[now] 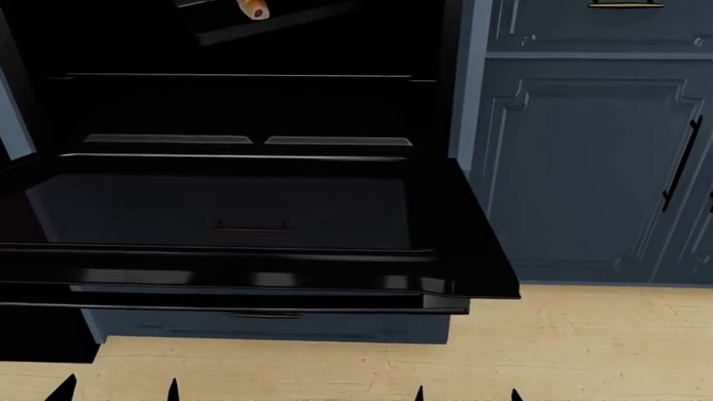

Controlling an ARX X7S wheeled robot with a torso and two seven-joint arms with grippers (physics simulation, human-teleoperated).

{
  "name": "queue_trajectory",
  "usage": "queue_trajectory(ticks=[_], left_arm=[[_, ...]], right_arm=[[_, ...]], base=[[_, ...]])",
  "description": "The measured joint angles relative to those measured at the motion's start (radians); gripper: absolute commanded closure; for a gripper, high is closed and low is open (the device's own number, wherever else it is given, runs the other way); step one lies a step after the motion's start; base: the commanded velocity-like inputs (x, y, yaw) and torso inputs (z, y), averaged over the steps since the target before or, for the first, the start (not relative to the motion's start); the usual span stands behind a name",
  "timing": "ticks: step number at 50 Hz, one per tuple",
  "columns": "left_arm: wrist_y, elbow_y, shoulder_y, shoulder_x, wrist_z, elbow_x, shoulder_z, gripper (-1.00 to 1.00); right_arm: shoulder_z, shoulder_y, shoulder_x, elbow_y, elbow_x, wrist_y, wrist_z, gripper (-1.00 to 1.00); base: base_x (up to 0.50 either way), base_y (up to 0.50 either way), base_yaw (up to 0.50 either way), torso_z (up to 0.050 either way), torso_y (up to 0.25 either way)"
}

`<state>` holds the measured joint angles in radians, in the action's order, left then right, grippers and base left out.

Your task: Close the oven door

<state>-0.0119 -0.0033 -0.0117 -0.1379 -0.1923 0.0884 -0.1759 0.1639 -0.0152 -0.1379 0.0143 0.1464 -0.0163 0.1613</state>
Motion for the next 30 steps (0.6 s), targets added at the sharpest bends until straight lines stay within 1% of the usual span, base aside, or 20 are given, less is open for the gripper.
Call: queue_trajectory(ticks=[30], left_arm=[[-0.005, 0.002, -0.001, -0.017, -0.020, 0.022, -0.019, -1.00]], right_arm=[[0.018, 0.002, -0.017, 0.001, 0.019, -0.022, 0.017, -1.00]], base=[[0.00, 0.00, 0.00, -0.050, 0.000]])
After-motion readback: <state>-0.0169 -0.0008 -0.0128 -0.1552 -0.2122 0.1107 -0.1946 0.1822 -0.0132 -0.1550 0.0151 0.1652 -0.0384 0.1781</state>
